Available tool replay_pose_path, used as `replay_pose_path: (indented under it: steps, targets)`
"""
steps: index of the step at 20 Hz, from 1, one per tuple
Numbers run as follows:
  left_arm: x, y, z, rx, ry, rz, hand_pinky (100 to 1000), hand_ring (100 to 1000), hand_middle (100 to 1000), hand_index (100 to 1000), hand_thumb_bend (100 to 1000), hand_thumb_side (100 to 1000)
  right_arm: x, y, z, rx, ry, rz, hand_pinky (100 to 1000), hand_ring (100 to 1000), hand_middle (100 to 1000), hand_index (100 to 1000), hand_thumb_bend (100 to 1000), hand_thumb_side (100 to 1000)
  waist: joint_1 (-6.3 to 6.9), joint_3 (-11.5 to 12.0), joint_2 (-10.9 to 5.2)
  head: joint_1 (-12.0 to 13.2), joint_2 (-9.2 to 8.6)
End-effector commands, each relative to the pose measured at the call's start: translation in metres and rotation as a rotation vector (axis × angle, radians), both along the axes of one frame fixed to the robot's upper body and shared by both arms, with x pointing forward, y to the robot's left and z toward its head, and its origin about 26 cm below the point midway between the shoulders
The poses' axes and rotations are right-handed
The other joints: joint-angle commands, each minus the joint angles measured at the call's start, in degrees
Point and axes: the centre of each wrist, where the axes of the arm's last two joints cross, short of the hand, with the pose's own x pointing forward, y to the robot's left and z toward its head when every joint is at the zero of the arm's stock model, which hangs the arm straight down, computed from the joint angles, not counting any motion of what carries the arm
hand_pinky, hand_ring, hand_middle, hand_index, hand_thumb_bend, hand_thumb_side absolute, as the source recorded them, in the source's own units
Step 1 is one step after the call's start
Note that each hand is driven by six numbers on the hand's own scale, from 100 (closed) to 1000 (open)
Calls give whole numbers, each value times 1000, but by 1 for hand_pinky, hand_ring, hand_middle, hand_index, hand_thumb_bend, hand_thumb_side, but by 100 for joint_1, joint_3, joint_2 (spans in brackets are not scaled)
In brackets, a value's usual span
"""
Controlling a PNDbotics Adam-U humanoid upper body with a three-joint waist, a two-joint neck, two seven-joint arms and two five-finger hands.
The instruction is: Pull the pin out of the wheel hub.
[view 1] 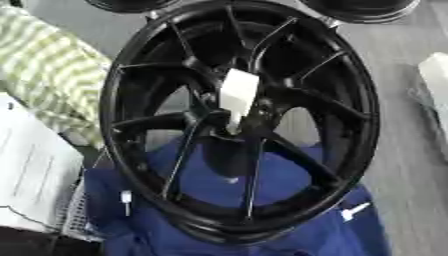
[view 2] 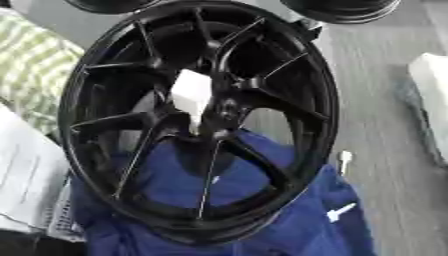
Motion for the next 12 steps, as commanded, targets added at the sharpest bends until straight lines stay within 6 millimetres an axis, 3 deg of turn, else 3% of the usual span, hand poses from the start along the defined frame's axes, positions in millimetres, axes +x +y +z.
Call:
replay_pose_path:
  steps: [1, 5, 12]
  targets:
    - [-1, 2, 12, 20, -42, 5, 777, 547, 529, 745, 194, 675, -8, 2, 6, -11, -32, -31, 997, 825, 598, 761, 100, 318, 6, -16, -61, 47, 30]
    - [-1, 1, 13, 20, -47, 4, 778, 547, 528, 745, 195, 674, -11, 2, -2, -1, -30, -61, 994, 819, 590, 755, 100, 237, 4, -29, -46, 53, 30]
    - [-1, 0, 14, 21, -49, 0, 777, 547, 528, 745, 197, 673, -11, 3, -7, 4, -26, -80, 993, 815, 584, 750, 100, 235, -5, -35, -37, 63, 23]
